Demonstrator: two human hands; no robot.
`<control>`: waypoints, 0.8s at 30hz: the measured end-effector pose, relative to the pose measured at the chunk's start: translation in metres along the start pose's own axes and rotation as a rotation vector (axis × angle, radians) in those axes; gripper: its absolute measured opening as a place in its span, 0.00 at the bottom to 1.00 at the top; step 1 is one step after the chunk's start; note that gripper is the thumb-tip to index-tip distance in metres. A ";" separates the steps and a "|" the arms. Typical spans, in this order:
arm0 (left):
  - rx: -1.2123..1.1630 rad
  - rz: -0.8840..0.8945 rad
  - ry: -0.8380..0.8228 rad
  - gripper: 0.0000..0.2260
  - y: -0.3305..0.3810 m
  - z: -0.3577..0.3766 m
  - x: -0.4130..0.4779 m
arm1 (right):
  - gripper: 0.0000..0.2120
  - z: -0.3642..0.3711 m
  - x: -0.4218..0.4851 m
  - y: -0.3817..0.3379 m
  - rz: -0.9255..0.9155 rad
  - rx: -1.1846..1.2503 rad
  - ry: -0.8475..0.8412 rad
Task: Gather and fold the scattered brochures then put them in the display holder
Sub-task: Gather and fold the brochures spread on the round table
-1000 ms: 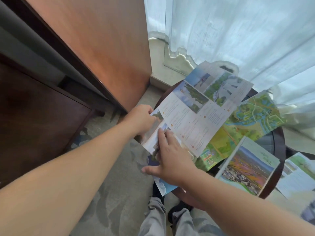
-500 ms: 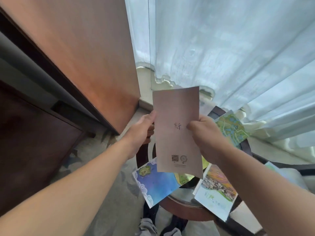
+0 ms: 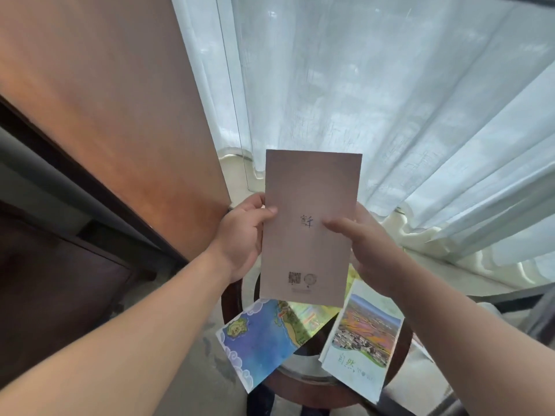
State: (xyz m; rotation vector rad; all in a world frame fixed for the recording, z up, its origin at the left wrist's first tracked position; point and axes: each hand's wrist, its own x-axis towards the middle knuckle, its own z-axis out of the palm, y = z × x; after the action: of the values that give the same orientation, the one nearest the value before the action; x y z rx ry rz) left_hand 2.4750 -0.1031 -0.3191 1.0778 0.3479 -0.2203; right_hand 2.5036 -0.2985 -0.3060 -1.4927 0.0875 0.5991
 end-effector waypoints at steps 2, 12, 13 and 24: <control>-0.017 -0.018 -0.045 0.11 0.004 0.007 0.001 | 0.17 -0.001 -0.005 -0.002 0.059 0.084 -0.058; 0.231 -0.083 0.085 0.14 -0.003 0.017 0.003 | 0.05 -0.007 -0.010 -0.008 0.044 0.159 0.137; 0.220 -0.108 0.033 0.13 -0.004 0.018 0.003 | 0.05 -0.007 -0.011 -0.007 0.051 0.170 0.137; 0.210 -0.086 0.046 0.15 -0.018 0.036 0.007 | 0.07 -0.021 -0.025 0.002 0.040 0.225 0.175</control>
State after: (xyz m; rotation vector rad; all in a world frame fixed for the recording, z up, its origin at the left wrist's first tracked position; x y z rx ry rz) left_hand 2.4811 -0.1434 -0.3209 1.2775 0.4192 -0.3143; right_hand 2.4879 -0.3268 -0.3000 -1.3244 0.3115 0.4732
